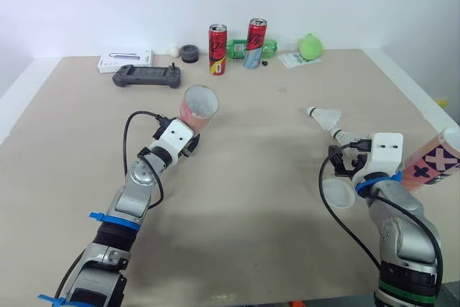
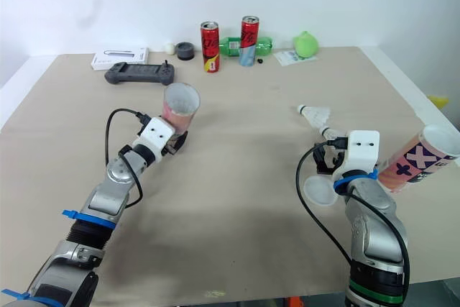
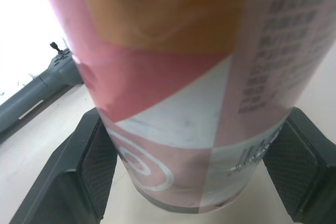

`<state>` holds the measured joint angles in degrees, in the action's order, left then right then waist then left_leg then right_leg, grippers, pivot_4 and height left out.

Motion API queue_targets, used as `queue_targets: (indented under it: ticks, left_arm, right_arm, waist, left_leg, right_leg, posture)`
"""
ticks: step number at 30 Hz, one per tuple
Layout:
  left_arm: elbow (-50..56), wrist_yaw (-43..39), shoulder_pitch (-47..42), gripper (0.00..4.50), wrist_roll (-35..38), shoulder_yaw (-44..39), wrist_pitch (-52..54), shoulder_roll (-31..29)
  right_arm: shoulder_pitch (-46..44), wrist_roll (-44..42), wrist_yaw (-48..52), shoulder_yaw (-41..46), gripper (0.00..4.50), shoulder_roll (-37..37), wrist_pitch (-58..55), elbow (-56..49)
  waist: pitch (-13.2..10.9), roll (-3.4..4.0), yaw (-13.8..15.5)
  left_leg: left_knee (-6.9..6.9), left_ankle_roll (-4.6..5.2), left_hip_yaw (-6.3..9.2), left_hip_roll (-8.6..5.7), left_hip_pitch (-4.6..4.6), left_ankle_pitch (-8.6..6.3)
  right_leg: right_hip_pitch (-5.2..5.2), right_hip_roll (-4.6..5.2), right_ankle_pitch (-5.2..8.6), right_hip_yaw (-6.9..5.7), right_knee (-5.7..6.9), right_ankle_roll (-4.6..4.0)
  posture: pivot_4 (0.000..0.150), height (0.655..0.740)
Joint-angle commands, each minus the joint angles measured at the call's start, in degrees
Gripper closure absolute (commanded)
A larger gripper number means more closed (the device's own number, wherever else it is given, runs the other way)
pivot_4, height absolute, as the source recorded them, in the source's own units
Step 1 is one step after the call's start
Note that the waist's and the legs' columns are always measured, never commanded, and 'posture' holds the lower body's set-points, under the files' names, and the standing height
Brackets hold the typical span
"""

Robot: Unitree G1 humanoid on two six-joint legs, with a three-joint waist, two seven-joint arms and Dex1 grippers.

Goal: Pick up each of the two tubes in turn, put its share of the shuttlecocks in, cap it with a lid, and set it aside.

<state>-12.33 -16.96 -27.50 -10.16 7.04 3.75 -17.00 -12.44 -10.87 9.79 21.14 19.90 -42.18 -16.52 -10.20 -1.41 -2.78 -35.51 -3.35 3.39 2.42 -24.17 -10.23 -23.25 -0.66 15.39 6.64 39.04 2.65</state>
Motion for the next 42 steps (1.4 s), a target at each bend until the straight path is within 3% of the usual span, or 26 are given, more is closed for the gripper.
queue_targets:
  ticks: [1, 8, 14, 22, 28, 33, 37, 42]
  left_arm:
    - [2.9, 0.3, -0.3, 0.79, -0.6, 0.2, -1.3, -0.4]
    - [3.2, 1.7, -1.3, 0.79, -5.8, 2.1, -1.9, -3.0]
    - [2.9, 2.4, -1.7, 0.79, -7.7, 2.2, -2.0, -4.2]
    - [1.6, 2.9, -3.4, 0.79, -12.6, 3.9, -1.1, -5.9]
    - [-0.3, 2.8, -5.2, 0.79, -14.7, 5.7, -2.0, -6.4]
    - [-0.6, 2.5, -5.4, 0.79, -14.7, 6.4, -1.8, -5.6]
    - [0.4, 2.7, -5.0, 0.79, -14.6, 6.2, -1.1, -5.3]
    - [1.4, 2.8, -4.2, 0.79, -14.4, 6.0, -0.9, -5.0]
  right_arm:
    - [-2.8, -0.9, 0.5, 0.8, 0.84, 1.3, 2.4, 2.4]
    - [-8.0, -0.7, 1.3, 0.1, 4.37, 2.8, 7.5, 12.3]
    - [-6.8, -1.5, 1.1, 1.2, 4.46, 3.5, 7.7, 11.3]
    - [0.2, -8.3, 6.8, 3.3, 4.46, 6.0, 9.4, -8.0]
    - [-1.7, -13.4, 20.1, -7.3, 4.46, 10.0, 14.2, -16.7]
    - [-12.1, -10.0, 23.5, -21.5, 4.46, 9.4, 13.4, -12.1]
    - [-15.3, -5.7, 24.6, -29.7, 4.46, 8.0, 14.9, -8.3]
    - [-18.9, -1.5, 25.2, -35.6, 4.46, 5.0, 17.5, -3.7]
  waist:
    - [0.0, 0.00, 0.0]
    - [0.0, 0.00, 0.0]
    - [0.0, 0.00, 0.0]
    - [0.0, 0.02, 0.0]
    - [0.0, 0.01, -0.4]
    - [-0.1, -0.06, -0.5]
    - [-0.1, -0.06, -0.1]
    - [-0.1, -0.07, 0.0]
  left_leg:
    - [0.00, 0.00, 0.00, 0.00, 0.00, 0.00]
    - [0.01, 0.01, -0.03, 0.00, 0.01, 0.01]
    - [0.03, 0.01, -0.03, -0.01, -0.02, 0.00]
    - [0.03, 0.01, -0.03, -0.04, -0.06, 0.00]
    - [0.02, 0.03, -0.04, 0.02, 0.06, 0.01]
    - [-0.02, 0.02, -0.06, 0.00, 0.01, 0.05]
    - [0.00, 0.02, -0.05, 0.00, -0.07, 0.05]
    - [0.01, 0.02, -0.04, -0.01, -0.14, 0.05]
  right_leg:
    - [0.00, 0.00, 0.00, 0.00, 0.00, 0.00]
    - [-0.01, -0.01, -0.02, 0.03, 0.00, 0.02]
    - [-0.01, 0.02, 0.00, 0.04, -0.02, 0.03]
    - [-0.04, 0.03, 0.03, 0.05, -0.03, 0.07]
    - [0.00, -0.04, -0.04, 0.05, -0.02, 0.03]
    - [-0.02, -0.02, -0.12, 0.07, -0.03, 0.08]
    - [-0.05, -0.02, -0.08, 0.06, -0.06, 0.09]
    - [-0.10, 0.01, -0.07, 0.05, -0.10, 0.11]
  posture:
    - [0.150, 0.7400]
    - [0.150, 0.7400]
    - [0.150, 0.7400]
    - [0.150, 0.7400]
    - [0.150, 0.7400]
    - [0.150, 0.7400]
    - [0.150, 0.7400]
    - [0.150, 0.7400]
